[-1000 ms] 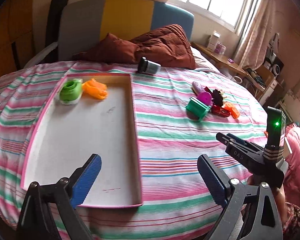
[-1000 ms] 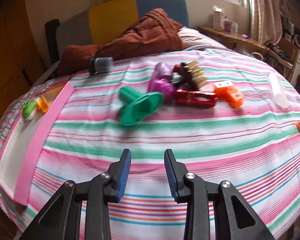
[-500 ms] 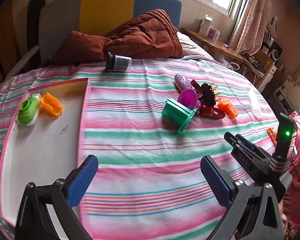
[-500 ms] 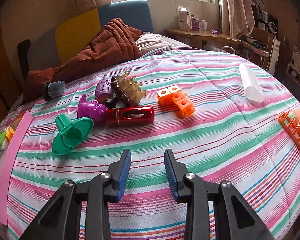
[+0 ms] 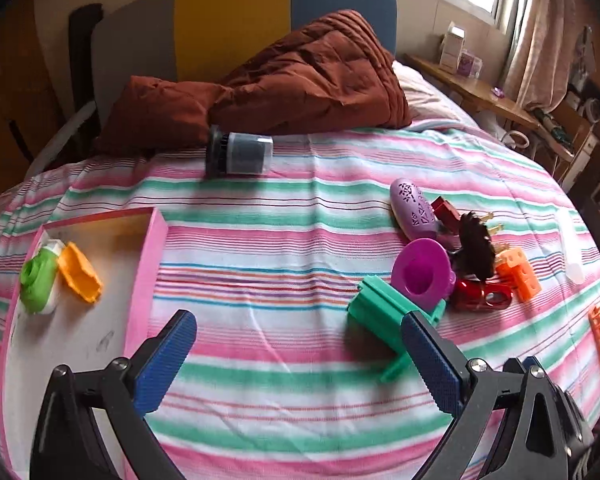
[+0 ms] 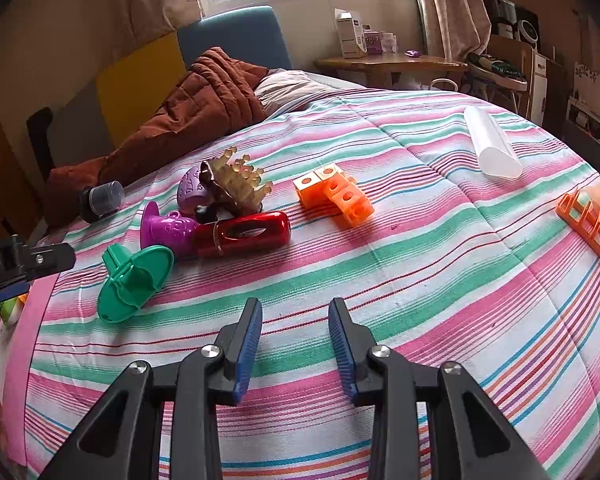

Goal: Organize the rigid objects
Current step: 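Grasp the teal cup-shaped toy with the left gripper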

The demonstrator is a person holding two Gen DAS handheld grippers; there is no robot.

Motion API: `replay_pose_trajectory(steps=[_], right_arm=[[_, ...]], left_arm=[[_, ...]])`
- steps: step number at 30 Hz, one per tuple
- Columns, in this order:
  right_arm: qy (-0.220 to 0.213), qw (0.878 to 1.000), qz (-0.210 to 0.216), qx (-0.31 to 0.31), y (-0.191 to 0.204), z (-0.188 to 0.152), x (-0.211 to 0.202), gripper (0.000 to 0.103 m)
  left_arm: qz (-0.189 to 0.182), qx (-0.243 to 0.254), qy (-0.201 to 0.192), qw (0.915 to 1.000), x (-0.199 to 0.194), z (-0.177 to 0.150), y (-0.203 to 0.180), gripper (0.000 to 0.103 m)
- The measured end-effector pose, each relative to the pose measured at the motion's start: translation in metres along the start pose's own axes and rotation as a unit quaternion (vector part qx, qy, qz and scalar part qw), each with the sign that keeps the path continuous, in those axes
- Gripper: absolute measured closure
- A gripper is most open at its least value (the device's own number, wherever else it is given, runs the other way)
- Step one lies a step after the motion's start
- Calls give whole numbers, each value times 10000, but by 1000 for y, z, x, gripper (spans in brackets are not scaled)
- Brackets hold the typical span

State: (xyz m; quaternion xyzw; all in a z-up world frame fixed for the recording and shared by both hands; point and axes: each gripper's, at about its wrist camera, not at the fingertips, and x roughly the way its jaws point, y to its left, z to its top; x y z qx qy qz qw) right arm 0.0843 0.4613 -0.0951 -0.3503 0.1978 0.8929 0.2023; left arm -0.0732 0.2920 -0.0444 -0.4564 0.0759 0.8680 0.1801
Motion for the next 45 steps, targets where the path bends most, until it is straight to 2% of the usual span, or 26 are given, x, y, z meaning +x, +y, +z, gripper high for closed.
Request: replay_pose_trajectory(steps=[2, 4, 6, 9, 13, 15, 19, 25, 29, 30, 31, 33, 34, 37, 45], right_arm=[[5, 10000, 20, 15, -1, 0, 1, 68], [-2, 10000, 41, 31, -2, 0, 1, 68], [-1, 10000, 59, 46, -3, 0, 1, 68], [-20, 9999, 93, 84, -3, 0, 1, 68], [-43, 9998, 157, 145, -5, -1, 0, 68], [-65, 9996, 190, 184, -6, -1, 0, 68], [-125, 9988, 275, 390, -14, -1, -2, 69], [-141, 9985, 293, 438, -15, -1, -1, 69], [-163, 9977, 375, 541, -21, -1, -1, 69], [-165, 9976, 390, 556, -21, -1, -1, 69], [-169, 9974, 401, 569, -22, -2, -1, 69], [-174, 9972, 427, 593, -22, -2, -1, 69], [-176, 9970, 448, 613, -23, -2, -1, 69], [-186, 9964, 499, 660, -25, -3, -2, 69], [-114, 9969, 466, 628, -23, -2, -2, 68]], left_arm=[[-29, 205, 65, 9998, 9, 1, -8, 0], [124, 582, 94, 9982, 18, -3, -21, 0], [26, 753, -144, 9971, 13, -8, -28, 0], [-72, 995, -227, 9948, 8, -17, -39, 0], [-137, 1658, -118, 9860, 10, -37, -62, 0], [-170, 1836, -150, 9827, 10, -46, -67, 3], [-572, 1517, -287, 9863, 0, -47, -61, 3], [-706, 1451, -483, 9857, -3, -30, -71, 3], [-839, 1258, -462, 9874, 5, -19, -77, 5], [-912, 1233, -420, 9873, 7, -17, -78, 12], [-942, 1246, -345, 9871, 11, -17, -80, 28], [-938, 1331, -134, 9866, 18, -18, -84, 51], [-962, 1341, -71, 9863, 21, -20, -83, 60], [-910, 1387, -82, 9861, 19, -30, -77, 66], [-772, 1259, -215, 9888, 1, -55, -38, 67]])
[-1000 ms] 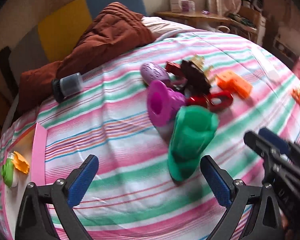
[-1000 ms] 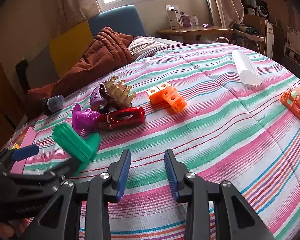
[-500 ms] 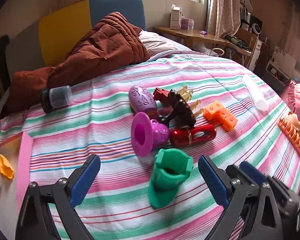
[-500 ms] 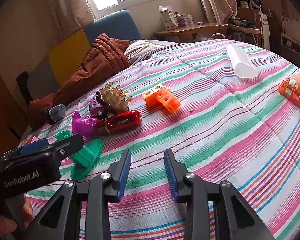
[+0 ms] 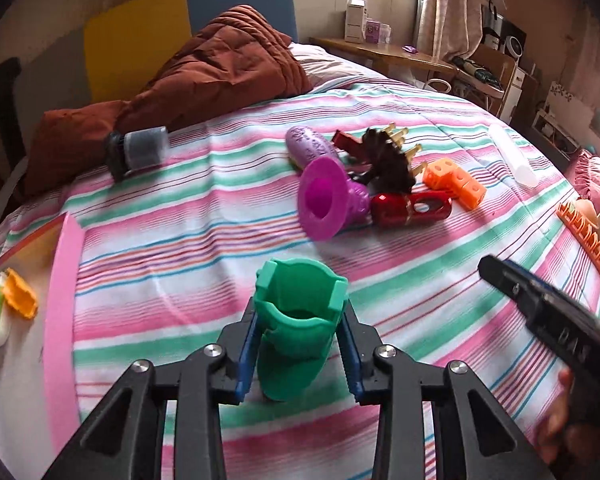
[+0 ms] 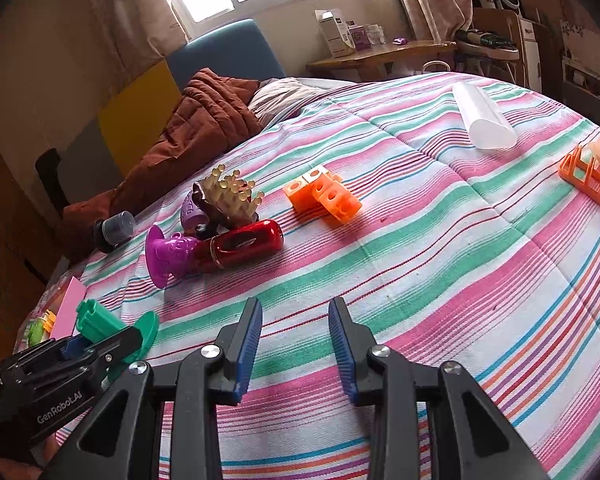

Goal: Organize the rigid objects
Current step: 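Grasp the teal cup-shaped toy with the left gripper, then grasp the red cylinder with the right gripper while the left holds the teal toy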

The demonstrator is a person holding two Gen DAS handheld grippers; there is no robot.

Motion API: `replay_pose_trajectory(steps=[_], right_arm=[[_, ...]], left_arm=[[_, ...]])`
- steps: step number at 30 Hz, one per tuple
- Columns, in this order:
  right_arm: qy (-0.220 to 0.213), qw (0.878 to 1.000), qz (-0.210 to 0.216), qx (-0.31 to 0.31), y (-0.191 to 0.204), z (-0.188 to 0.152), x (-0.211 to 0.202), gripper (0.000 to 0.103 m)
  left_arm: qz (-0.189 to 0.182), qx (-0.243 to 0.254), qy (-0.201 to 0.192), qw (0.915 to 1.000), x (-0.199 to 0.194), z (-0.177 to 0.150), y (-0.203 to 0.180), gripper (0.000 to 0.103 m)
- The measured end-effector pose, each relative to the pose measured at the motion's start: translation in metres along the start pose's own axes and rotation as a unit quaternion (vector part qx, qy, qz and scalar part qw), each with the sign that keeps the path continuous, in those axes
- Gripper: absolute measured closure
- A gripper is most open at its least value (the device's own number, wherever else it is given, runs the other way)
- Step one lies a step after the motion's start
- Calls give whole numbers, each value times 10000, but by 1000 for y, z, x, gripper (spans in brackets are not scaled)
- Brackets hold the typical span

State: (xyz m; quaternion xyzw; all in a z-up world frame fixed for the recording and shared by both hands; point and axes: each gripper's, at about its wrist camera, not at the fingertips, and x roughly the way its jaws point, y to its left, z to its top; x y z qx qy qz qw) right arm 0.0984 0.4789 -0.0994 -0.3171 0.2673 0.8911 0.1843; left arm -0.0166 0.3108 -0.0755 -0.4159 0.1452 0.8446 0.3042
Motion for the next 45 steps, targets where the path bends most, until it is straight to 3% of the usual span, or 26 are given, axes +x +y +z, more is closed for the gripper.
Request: replay_pose_trajectory(steps=[4, 8, 12, 15, 21, 27, 32, 36, 43, 45], right_arm=[[274, 9984, 308, -382, 15, 16, 10, 66], [292, 9937, 563, -921, 34, 57, 25, 66], [1028, 9826, 784, -1334, 42, 82, 62, 66], [1369, 9762, 895, -1424, 40, 79, 76, 65], [1601, 9664, 1478, -1361, 45, 45, 51, 65], [1317, 9735, 1094, -1517, 58, 40, 38, 65], [1660, 9782, 660, -1062, 65, 48, 61, 65], [1577, 9814, 352, -1035, 68, 41, 69, 77], [1099, 9887, 306, -972, 61, 16, 44, 77], [950, 9903, 297, -974, 61, 7, 37, 77]], left_arm=[[-94, -253, -44, 9996, -9, -16, 14, 67], [-163, -378, -73, 9991, -18, -24, 20, 67], [-156, -366, -63, 9992, -23, -29, 21, 67], [-146, -326, -89, 9993, -27, -32, 20, 67], [-148, -308, -176, 9993, -33, -33, 21, 67], [-119, -369, -191, 9991, -35, -34, 25, 67], [-122, -426, -176, 9989, -34, -35, 26, 67], [-168, -447, -174, 9987, -36, -36, 28, 67], [-519, -1032, -293, 9929, -39, -37, 42, 33], [-545, -1073, -286, 9923, -38, -36, 42, 32]])
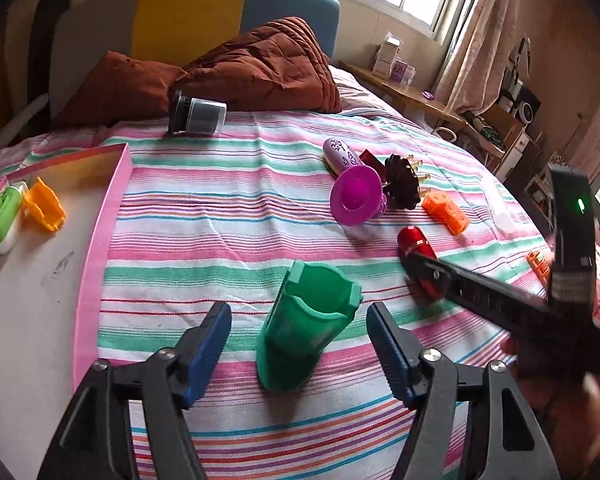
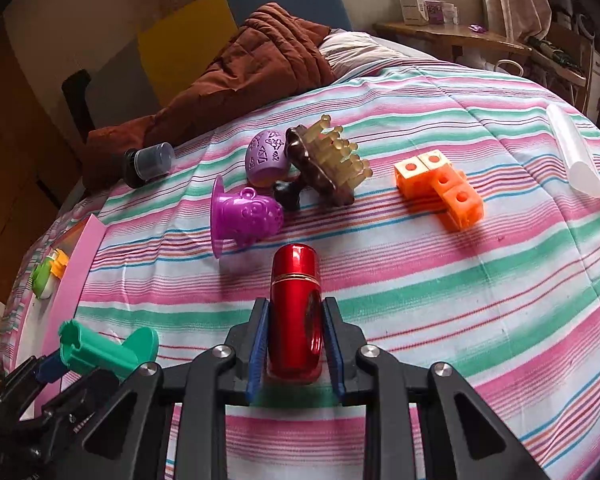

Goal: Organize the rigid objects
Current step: 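Grasp the red cylinder with the right gripper while the left holds the teal toy, then place the teal toy into the tray and open the left gripper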

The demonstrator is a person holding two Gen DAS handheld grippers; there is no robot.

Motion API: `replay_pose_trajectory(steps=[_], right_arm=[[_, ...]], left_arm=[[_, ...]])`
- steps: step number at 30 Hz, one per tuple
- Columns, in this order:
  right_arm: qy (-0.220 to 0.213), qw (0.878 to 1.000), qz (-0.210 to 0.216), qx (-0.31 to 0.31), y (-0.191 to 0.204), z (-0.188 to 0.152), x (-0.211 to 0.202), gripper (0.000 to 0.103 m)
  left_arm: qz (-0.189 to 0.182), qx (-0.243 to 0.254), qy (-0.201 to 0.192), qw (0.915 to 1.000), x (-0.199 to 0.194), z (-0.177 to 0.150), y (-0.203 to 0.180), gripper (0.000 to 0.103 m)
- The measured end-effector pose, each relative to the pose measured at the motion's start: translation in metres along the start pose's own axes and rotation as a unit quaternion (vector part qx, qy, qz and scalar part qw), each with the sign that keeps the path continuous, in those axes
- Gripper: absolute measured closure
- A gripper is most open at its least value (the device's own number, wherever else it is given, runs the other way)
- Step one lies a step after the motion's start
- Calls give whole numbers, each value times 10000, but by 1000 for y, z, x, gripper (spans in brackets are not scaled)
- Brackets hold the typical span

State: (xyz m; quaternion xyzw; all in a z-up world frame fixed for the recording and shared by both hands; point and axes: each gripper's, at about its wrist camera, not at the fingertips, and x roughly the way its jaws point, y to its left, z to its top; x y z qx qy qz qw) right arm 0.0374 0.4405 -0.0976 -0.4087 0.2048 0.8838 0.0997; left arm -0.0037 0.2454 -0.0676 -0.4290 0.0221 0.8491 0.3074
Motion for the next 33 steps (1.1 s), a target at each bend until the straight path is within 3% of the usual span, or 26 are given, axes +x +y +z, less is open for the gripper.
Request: replay_pose_trajectory(steps=[2, 3, 4, 6, 19, 33], right_arm=[[-139, 9999, -19, 18, 2, -8, -4, 77], [-188, 9998, -23, 29, 2, -10, -5, 77], [-219, 9997, -11, 66, 1, -11, -6, 77], [-260, 9996, 25, 128, 0, -12, -6, 77], [-372, 9992, -117, -24, 3, -16, -6, 77], [-361, 9988, -289, -163, 9, -16, -6, 77]], left_arm=[[58, 79, 106, 9999, 5, 1, -2, 34], [101, 115, 155, 9998, 7, 1, -3, 42], [128, 133, 213, 9996, 9, 1, -3, 61], [110, 129, 305, 9994, 11, 2, -3, 67], [-13, 158, -143, 9998, -41, 3, 9, 68], [573, -620, -465, 9954, -95, 0, 110, 68]])
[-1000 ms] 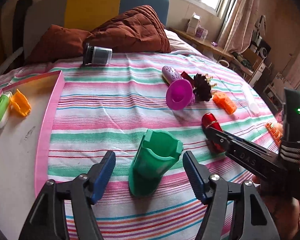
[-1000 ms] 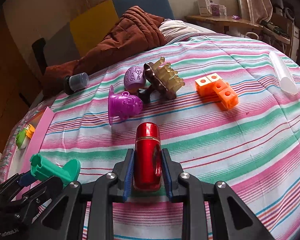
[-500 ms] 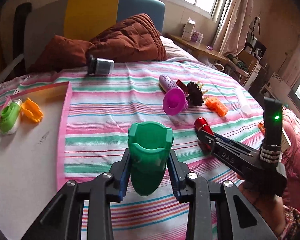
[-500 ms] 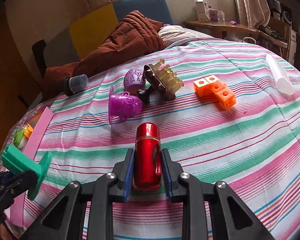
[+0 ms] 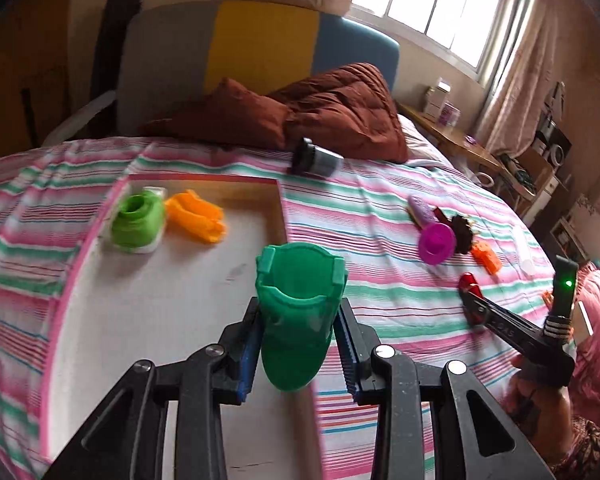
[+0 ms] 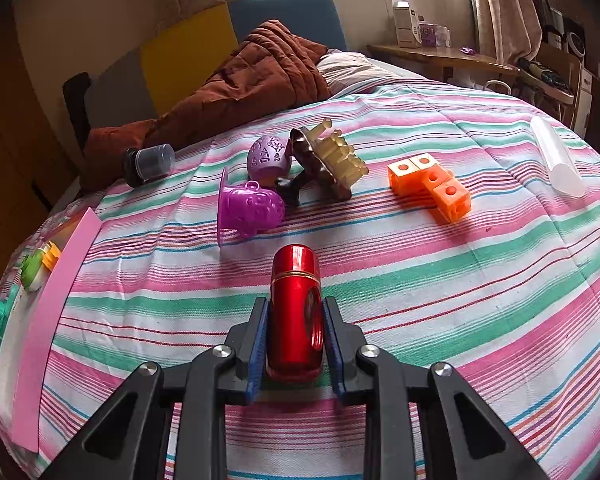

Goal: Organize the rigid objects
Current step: 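Place the teal toy into the tray and open the left gripper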

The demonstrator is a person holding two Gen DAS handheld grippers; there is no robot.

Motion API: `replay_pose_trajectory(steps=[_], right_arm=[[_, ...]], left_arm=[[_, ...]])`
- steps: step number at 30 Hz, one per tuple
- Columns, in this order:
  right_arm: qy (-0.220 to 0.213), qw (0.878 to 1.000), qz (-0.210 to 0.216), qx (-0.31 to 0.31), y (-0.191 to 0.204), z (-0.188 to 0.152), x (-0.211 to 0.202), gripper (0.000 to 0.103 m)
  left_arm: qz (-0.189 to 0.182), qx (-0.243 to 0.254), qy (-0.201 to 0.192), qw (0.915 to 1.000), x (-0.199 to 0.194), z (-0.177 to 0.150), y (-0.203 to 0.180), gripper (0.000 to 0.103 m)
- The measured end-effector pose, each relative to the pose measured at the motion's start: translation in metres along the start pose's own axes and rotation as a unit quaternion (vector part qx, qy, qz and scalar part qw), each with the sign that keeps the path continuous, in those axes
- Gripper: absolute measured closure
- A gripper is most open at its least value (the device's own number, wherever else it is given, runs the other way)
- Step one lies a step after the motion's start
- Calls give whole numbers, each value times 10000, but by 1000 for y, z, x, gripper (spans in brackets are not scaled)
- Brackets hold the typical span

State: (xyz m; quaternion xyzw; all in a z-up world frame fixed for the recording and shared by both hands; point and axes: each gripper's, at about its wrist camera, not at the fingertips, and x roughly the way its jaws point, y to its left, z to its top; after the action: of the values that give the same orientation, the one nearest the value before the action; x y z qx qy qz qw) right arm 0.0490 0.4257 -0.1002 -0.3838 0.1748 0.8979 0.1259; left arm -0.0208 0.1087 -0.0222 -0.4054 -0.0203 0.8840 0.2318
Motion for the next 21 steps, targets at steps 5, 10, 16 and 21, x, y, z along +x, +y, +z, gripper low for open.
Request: replay_pose_trajectory(steps=[5, 10, 16, 21], right_arm=[[6, 10000, -76, -63, 2, 0, 0, 77], [-46, 9999, -79, -51, 2, 0, -3, 78], [-209, 9997, -99, -57, 10, -3, -17, 78], [-214, 9996, 97, -177, 32, -9, -27, 78]], left_arm=[[275, -153, 24, 9995, -2, 1, 40, 68], [574, -278, 154, 9978, 6, 6, 76, 68], [846, -266, 399, 9953, 27, 12, 103, 68], [996, -264, 416, 9938, 33, 15, 116, 66]])
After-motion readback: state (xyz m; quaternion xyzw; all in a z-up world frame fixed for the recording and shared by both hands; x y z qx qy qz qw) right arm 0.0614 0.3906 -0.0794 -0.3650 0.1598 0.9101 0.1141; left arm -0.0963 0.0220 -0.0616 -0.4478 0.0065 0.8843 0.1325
